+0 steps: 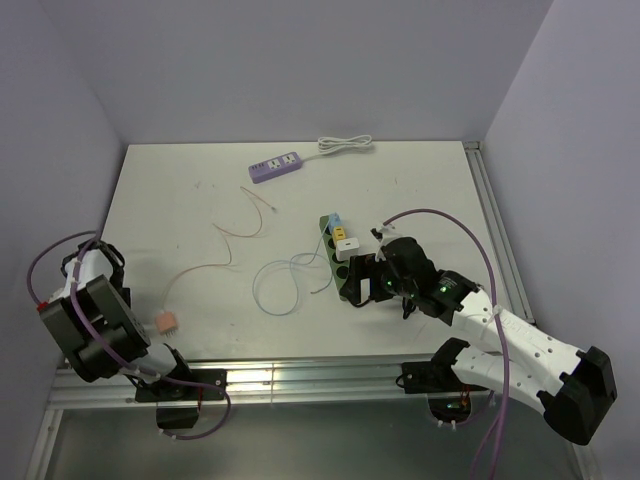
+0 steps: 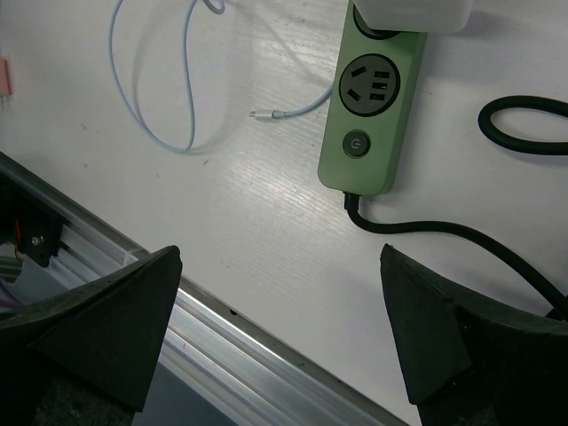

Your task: Insert the plug

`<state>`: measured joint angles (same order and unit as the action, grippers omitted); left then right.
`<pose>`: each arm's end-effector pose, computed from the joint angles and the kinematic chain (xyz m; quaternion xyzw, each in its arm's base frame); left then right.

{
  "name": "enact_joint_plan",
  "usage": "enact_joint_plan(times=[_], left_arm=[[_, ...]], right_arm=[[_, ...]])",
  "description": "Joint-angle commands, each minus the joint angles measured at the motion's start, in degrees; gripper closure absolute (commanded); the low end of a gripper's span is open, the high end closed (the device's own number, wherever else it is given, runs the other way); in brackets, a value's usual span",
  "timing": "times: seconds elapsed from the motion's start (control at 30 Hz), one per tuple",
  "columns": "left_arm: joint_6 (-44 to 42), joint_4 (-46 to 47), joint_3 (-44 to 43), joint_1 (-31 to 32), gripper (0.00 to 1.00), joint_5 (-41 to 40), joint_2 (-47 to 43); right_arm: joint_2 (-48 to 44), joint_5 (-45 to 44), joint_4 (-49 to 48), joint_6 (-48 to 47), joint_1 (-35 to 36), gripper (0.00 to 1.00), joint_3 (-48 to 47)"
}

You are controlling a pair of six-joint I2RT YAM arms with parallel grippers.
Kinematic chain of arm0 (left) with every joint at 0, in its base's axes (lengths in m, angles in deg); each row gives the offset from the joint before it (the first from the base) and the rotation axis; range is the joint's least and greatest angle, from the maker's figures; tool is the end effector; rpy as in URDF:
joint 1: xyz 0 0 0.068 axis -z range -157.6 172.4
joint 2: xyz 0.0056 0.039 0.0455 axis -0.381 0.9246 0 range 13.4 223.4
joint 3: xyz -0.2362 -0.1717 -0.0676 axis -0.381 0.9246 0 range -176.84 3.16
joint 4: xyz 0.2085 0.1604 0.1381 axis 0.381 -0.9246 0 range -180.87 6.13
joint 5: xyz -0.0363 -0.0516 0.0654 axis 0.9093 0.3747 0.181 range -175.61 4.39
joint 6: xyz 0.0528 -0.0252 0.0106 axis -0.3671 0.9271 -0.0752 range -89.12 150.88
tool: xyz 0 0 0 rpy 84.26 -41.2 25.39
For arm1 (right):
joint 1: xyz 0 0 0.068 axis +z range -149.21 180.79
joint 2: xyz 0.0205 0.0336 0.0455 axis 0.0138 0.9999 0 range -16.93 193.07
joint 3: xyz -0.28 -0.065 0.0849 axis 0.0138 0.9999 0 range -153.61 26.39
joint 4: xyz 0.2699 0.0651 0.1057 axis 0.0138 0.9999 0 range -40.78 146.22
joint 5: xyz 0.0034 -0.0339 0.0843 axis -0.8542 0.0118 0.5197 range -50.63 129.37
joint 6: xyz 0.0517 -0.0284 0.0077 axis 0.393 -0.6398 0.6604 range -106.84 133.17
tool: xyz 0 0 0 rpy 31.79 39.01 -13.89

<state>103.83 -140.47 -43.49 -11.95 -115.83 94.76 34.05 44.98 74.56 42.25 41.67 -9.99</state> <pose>0.1859 0.1538 0.1787 -0.7757 0.5747 0.2496 0.0757 0.1599 0.1439 0.2516 -0.1136 0.8981 0.2786 0.3209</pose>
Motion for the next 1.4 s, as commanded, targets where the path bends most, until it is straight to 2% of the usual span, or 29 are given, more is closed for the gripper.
enact_joint_plan(times=[0.0,0.23,0.27,0.3,0.4,0.43,0.47,0.5,0.63,0.73,0.8,0.83,0.87,0.93,0.97,1.0,1.03,1.13,1.17,1.23,1.27,1.3,1.37], left_arm=[[2.46,1.14,0.78,-0.46,0.20,0.16,1.08],[3.69,0.52,0.60,-0.46,0.42,-0.28,1.34],[3.43,0.70,0.69,-0.46,0.48,-0.19,0.65],[3.26,0.70,0.69,-0.54,0.58,0.07,0.29],[1.50,0.09,0.07,-0.54,0.66,0.60,-2.16],[0.10,-0.09,-0.28,-0.46,0.76,1.56,-3.04],[-0.52,0.00,-0.80,-0.46,0.96,2.17,-5.40],[-1.05,-0.35,-1.24,-0.46,1.00,2.79,-6.56],[-7.01,1.49,-2.74,-0.02,1.00,9.46,-14.02],[-13.33,6.39,-5.72,3.31,1.00,16.49,-20.09],[-17.82,10.52,-6.87,8.40,1.00,24.39,-24.22],[-22.28,17.16,-7.05,10.33,1.00,29.03,-25.63],[-24.67,20.79,-6.61,14.01,1.00,39.69,-28.42],[-26.71,32.62,-4.69,17.54,0.99,50.30,-32.38],[-26.46,38.17,-3.63,21.13,0.97,54.87,-33.36],[-25.84,42.84,-2.66,23.08,0.90,63.44,-33.98],[-24.45,49.59,-2.04,25.01,0.87,66.14,-33.99],[-27.58,52.03,-5.09,35.02,0.83,70.29,-31.02],[-29.16,51.94,-5.90,41.40,0.82,70.56,-30.13],[-32.77,52.46,-7.22,47.50,0.84,71.61,-27.59],[-33.65,52.82,-7.40,52.93,0.85,71.61,-26.88],[-35.05,53.17,-7.49,55.42,0.87,71.09,-26.26],[-36.47,54.74,-6.96,61.73,0.88,69.51,-25.46]], right_arm=[[-0.27,-0.24,-1.17,0.10,0.07,0.00,-0.18],[-0.62,-0.68,-0.56,0.27,0.07,0.00,-0.45],[-0.71,-0.77,-0.47,0.27,0.07,0.00,-0.45],[-0.71,-0.77,-0.38,0.36,0.16,0.00,-0.45],[-0.79,-1.82,0.49,0.28,0.07,0.00,-1.06],[-0.80,-2.09,0.58,0.19,0.16,0.00,-1.32],[-0.71,-2.18,0.76,0.19,0.07,0.00,-1.59],[-0.62,-2.35,1.28,0.10,0.16,0.00,-1.76],[-0.62,-3.49,1.64,0.97,0.07,0.00,-3.25],[-1.50,-2.54,0.68,2.21,-0.01,0.00,-3.69],[-1.94,-1.83,0.15,2.47,0.07,0.00,-4.48],[-2.03,-1.57,0.15,2.39,0.07,0.00,-4.92],[-1.59,-1.30,0.67,2.12,-0.01,0.00,-5.45],[-0.63,-1.39,1.37,1.59,0.07,0.00,-7.38],[-0.27,-1.47,2.25,1.16,-0.01,0.01,-8.00],[0.08,-1.39,2.69,0.81,-0.01,0.00,-9.31],[0.43,-1.04,2.95,0.37,0.07,0.01,-9.93],[-0.44,2.29,2.26,-1.83,0.07,0.01,-11.08],[-0.88,5.35,0.86,-2.97,0.07,0.01,-11.17],[-2.11,10.28,-1.42,-4.03,-0.01,0.02,-10.91],[-2.46,12.82,-3.61,-4.38,0.07,0.02,-10.82],[-2.73,18.25,-4.94,-4.30,0.07,0.03,-10.82],[-3.08,22.85,-8.45,-3.60,0.07,0.04,-10.73]])
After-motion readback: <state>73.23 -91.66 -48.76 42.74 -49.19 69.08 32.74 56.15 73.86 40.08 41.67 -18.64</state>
